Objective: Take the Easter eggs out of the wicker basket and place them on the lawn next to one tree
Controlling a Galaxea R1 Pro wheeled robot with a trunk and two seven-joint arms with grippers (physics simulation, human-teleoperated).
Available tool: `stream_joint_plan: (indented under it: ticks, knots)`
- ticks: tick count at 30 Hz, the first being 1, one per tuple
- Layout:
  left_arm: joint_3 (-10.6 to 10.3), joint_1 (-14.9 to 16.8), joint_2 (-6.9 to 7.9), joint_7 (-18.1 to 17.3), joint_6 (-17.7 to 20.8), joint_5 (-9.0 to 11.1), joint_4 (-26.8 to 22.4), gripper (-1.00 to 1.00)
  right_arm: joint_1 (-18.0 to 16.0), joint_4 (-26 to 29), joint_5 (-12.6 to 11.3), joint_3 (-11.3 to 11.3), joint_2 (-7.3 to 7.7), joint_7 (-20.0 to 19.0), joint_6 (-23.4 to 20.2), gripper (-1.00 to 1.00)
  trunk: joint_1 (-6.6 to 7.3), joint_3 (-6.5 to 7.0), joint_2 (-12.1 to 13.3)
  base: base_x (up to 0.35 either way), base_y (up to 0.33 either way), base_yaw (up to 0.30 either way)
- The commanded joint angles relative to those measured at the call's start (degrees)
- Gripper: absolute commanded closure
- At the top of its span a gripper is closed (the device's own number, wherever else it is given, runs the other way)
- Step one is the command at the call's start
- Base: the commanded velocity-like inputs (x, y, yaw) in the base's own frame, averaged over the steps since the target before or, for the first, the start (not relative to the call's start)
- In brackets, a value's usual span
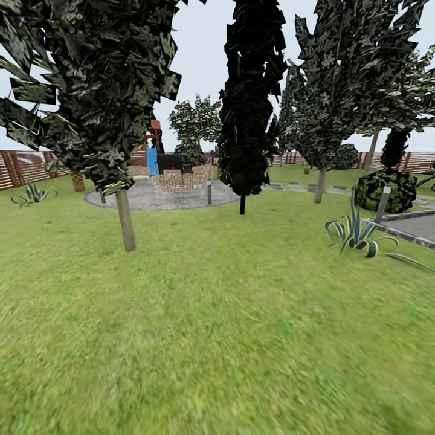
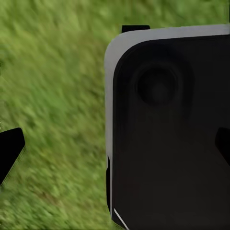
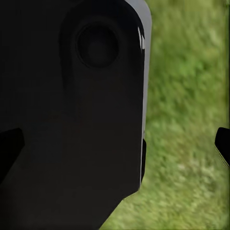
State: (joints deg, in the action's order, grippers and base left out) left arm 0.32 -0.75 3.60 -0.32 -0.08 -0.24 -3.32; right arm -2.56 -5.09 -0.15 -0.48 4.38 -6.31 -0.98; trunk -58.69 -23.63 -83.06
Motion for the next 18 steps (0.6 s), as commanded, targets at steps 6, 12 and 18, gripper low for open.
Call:
stream_joint_plan:
  ticks: [6,12,18]
  knots:
    - [0.03,-0.04,0.00,-0.03,-0.01,-0.03,-0.19,-1.00,-0.07,-0.09,-0.02,-0.05,0.02,-0.19,-0.07,-1.00,-0.04,-0.05,-0.02,0.345,0.000,0.000]
    - [0.03,-0.04,0.02,-0.03,-0.01,-0.03,-0.19,-1.00,-0.07,-0.09,-0.02,-0.05,0.02,-0.19,-0.07,-1.00,-0.04,-0.05,-0.02,0.345,0.000,0.000]
    - [0.03,-0.04,0.01,-0.03,-0.02,-0.03,-0.16,-1.00,-0.07,-0.09,-0.02,-0.05,0.02,-0.19,-0.07,-1.00,-0.04,-0.05,-0.02,0.344,0.000,0.000]
